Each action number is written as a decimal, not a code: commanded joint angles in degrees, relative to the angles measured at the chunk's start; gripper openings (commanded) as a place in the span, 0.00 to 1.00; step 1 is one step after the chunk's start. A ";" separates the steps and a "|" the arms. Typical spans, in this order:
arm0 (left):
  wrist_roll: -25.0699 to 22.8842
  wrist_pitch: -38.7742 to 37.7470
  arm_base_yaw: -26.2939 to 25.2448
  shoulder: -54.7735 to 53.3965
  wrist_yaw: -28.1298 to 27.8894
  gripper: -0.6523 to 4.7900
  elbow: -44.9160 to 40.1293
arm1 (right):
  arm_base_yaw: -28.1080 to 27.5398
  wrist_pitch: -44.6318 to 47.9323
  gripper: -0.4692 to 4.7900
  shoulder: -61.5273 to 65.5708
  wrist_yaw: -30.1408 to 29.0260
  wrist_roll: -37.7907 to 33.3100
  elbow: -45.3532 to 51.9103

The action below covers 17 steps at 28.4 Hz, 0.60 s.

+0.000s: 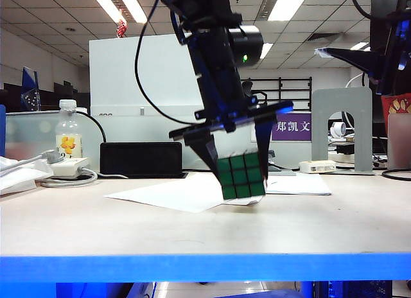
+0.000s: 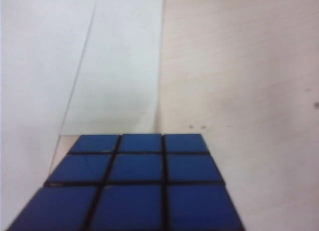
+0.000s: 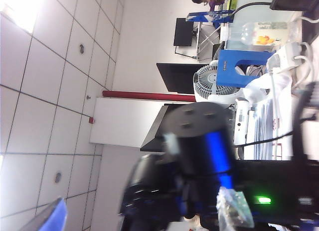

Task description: Rotate the Rubik's Cube so that the bottom side is facing up.

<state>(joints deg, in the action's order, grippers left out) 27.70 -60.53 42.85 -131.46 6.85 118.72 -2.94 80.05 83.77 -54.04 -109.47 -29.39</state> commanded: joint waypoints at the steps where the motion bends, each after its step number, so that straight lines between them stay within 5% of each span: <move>1: -0.68 -1.95 -0.15 -0.72 -0.26 0.11 0.15 | 0.02 0.96 0.83 -0.31 -0.13 0.02 -0.13; 17: -3.58 -2.43 -2.16 -2.86 -2.58 0.11 0.13 | 0.07 0.96 0.83 -0.33 -0.37 0.46 -0.13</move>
<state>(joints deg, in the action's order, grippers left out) 24.88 -63.07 40.84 -133.51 3.86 118.98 -2.94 80.05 83.68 -54.22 -109.40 -29.39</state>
